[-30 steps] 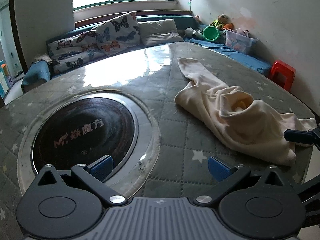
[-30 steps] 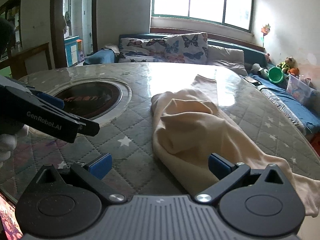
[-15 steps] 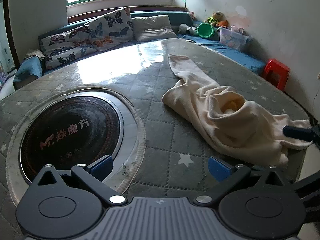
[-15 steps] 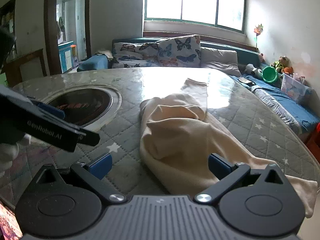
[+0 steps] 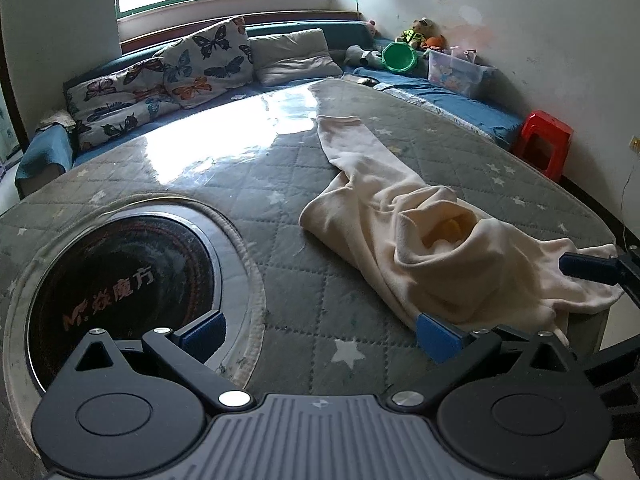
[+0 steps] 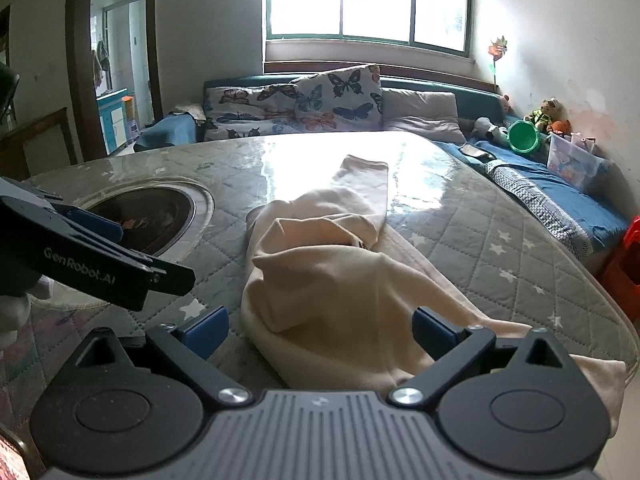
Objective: Fold clothes
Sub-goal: 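Move both tools toward the cream garment lying beside the cooktop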
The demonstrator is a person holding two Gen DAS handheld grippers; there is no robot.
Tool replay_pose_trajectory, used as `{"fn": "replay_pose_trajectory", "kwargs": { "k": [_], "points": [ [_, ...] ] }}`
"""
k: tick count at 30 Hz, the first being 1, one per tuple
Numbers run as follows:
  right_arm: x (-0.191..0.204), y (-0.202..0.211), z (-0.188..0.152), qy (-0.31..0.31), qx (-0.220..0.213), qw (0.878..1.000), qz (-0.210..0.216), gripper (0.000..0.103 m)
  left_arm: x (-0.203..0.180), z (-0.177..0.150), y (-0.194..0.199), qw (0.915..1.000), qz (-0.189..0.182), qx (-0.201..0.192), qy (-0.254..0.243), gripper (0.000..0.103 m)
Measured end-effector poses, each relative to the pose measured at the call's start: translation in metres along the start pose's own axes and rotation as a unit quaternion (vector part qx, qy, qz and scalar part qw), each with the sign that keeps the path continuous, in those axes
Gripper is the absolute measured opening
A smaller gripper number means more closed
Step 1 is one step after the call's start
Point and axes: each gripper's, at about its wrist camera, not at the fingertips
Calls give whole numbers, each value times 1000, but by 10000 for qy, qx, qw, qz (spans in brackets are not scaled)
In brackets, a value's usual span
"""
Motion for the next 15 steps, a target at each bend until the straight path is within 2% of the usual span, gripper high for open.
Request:
{"fn": "replay_pose_trajectory", "kwargs": {
  "k": [9,15],
  "points": [
    [-1,-2,-3,-34,73,10000,24,99,-4,0,-6,9998,27,140,-108,103],
    [-5,-7,7,-96,-3,9999,39,97,-4,9,-7,9998,82,114,-150,103]
  ]
}}
Point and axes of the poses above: each gripper's, at about its wrist camera, not at the fingertips, and y roughly against the way its jaws point, x to its left, z to its top, and after that the axes turned 10 degrees about -x, right-handed
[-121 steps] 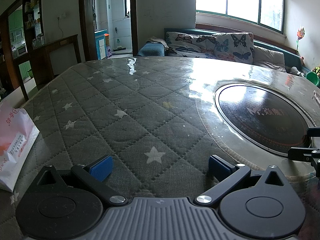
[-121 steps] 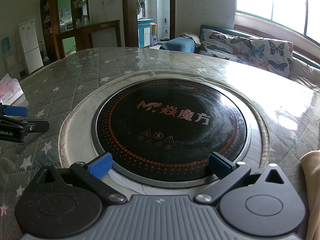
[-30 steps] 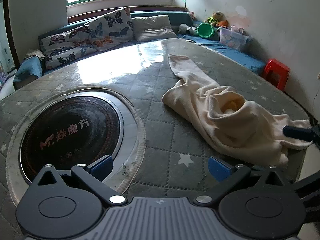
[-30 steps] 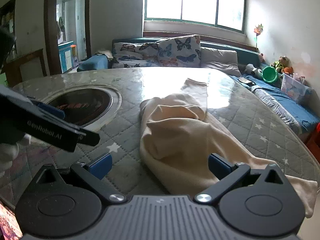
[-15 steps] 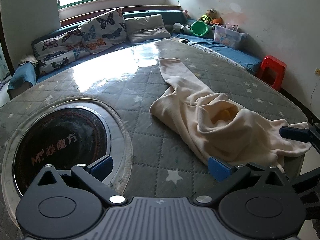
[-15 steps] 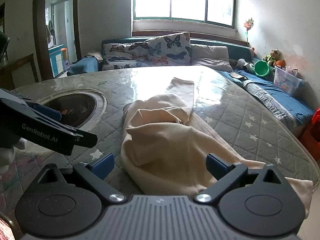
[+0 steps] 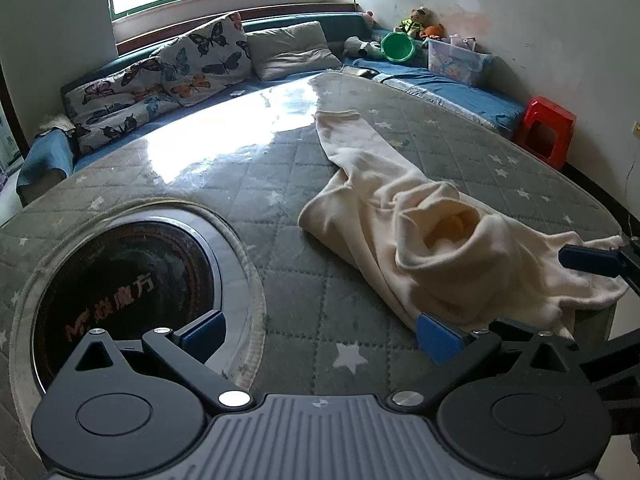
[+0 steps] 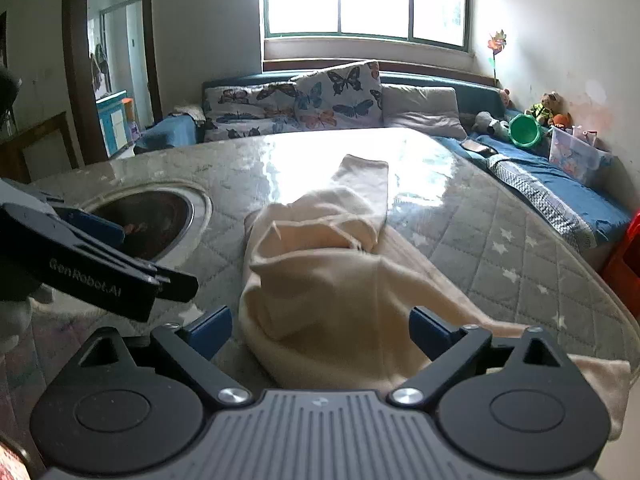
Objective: Fold clothes
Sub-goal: 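Move both tools toward the cream garment lying beside the cooktop, then grasp the cream garment's edge with the right gripper and lift it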
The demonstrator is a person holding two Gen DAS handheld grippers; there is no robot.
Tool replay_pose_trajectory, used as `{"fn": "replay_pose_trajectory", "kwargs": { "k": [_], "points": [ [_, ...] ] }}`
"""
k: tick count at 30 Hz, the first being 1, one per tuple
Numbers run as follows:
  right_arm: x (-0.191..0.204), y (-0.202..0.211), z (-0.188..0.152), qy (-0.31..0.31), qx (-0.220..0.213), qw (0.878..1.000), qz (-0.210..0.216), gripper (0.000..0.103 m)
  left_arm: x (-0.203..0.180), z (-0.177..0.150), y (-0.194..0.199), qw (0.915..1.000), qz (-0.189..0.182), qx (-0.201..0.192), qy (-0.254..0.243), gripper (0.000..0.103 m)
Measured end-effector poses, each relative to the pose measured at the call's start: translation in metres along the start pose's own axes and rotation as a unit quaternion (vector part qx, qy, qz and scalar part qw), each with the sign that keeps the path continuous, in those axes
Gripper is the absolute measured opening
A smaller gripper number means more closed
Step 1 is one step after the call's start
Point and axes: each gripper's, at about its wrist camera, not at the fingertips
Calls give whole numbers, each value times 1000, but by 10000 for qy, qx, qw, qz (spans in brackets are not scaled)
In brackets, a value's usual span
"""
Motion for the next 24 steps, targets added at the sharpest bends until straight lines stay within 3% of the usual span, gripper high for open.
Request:
{"fn": "replay_pose_trajectory", "kwargs": {
  "k": [9,13,24],
  "points": [
    [-11,-17,24,29,-232,9997,-87,92,9,12,-4,9999,62,-71,116,103],
    [-16,-30,33,38,-231,9997,-67,85,16,14,-5,9998,64,-95,184,103],
    [-32,-87,41,-414,332,9986,47,67,37,9,2,9994,237,-150,206,103]
  ]
}}
Point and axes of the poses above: each gripper's, at about its wrist camera, not at the fingertips, and y roughly against the way its jaws point, x to its left, z to its top, and after that the axes turned 10 degrees about -x, right-handed
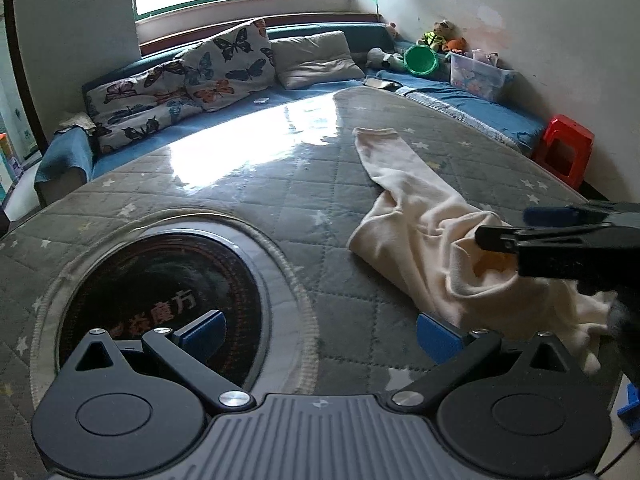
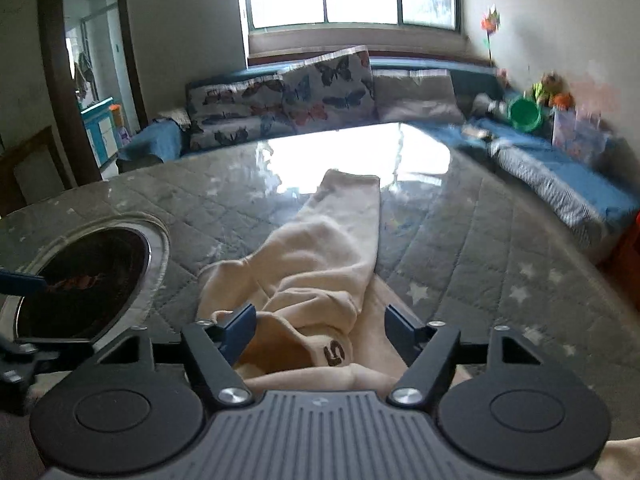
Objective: Fold clothes
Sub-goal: 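Grasp the cream garment's edge with the right gripper and lift it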
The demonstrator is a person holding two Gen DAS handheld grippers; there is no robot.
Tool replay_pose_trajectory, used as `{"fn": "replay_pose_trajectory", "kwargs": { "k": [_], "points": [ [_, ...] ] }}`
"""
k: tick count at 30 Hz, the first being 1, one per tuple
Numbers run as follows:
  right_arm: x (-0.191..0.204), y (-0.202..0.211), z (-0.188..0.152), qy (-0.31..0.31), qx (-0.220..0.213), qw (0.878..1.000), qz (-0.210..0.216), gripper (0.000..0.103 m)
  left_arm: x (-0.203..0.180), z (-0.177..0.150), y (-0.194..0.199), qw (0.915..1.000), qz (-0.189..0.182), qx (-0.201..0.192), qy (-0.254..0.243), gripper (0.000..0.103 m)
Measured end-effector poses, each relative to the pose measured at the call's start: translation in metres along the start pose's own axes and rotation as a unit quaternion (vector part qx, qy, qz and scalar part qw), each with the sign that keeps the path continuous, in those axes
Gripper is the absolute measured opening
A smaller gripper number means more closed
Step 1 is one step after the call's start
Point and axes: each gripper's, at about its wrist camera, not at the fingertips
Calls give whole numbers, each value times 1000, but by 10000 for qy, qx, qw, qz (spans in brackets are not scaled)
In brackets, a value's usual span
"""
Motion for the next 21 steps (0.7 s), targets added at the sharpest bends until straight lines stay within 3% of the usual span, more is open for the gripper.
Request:
{"fn": "replay_pose_trajectory", "kwargs": {
  "k": [5,9,10,13,17,21],
  "points": [
    [-7,-20,-1,-456,185,9987,139,52,16,-2,7,9999,101,-53,80,103],
    [-4,-21,3,-645,70,9974,299,27,32,-5,12,9995,217,-66,197,103],
    [-1,-19,4,-653,7,9973,342,17,36,-5,13,9994,245,-77,231,103],
    [10,-12,5,-632,-143,9965,535,10,48,-7,20,9988,322,-119,335,103],
    [40,0,2,-276,-316,9949,912,9,63,-6,31,9977,428,-237,468,103],
    [90,18,-12,325,-309,9846,1690,8,74,-3,46,9964,465,-400,579,103]
  ]
}}
Point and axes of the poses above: each gripper's, at about its wrist camera, not at the fingertips, and y roughly against the way its jaws point, x to its left, z to its top, and after that the axes turned 10 degrees about -x, right-handed
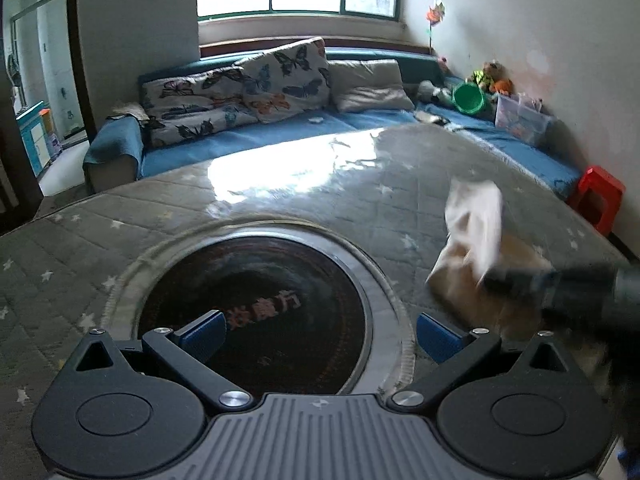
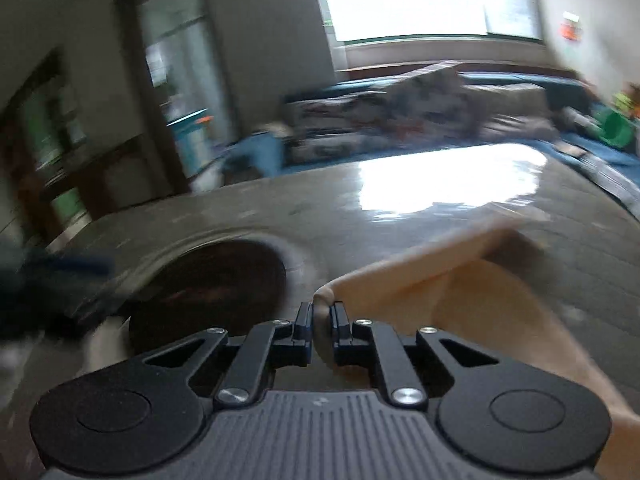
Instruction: Fold clothes
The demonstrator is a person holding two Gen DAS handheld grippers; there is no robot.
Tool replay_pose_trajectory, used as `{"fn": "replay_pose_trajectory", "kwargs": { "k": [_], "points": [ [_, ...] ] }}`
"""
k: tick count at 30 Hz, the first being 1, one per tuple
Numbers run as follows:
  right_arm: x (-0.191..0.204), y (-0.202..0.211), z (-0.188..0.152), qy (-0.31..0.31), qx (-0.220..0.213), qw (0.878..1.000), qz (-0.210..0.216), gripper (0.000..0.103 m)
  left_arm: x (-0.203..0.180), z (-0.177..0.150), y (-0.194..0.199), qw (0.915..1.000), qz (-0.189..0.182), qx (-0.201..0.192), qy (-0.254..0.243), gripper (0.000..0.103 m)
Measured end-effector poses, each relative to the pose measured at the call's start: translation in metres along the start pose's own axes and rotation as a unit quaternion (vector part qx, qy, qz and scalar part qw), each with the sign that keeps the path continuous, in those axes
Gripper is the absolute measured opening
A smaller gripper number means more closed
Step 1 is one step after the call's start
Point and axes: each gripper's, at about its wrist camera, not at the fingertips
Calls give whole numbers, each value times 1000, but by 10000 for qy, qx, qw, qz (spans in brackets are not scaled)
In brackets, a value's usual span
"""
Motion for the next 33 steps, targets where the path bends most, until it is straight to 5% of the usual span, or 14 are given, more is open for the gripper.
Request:
{"fn": "replay_pose_trajectory", "kwargs": {
  "k": [6,10,14,20,25,30,33],
  "points": [
    [72,11,-36,945,372,9906,921,10,-1,-1,10,9997,-225,-68,-48,103],
    [75,38,-48,1058,357,9881,1059,28,-13,-13,10,9981,-533,9,-312,103],
    [53,69,-49,958,287,9922,748,29,-27,-24,2,9950,-815,125,-566,103],
    [-1,93,-39,702,120,9967,-397,31,-50,-32,-14,9905,-1084,268,-804,102],
    [-25,93,-40,867,172,9913,-973,39,-52,-41,-29,9892,-996,577,-903,74],
    [-32,94,-41,1159,216,9871,-1085,43,-41,-45,-37,9889,-955,858,-744,42],
    [-37,91,-42,1305,371,9855,-1021,45,-38,-45,-38,9890,-944,906,-686,41]
  ]
}}
Point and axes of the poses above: each gripper's, at about its wrist camera, not at the fingertips, and y roughly against the way its jaws point, x to its left, z to its top, and after that the axes turned 10 degrees about -x, right-handed
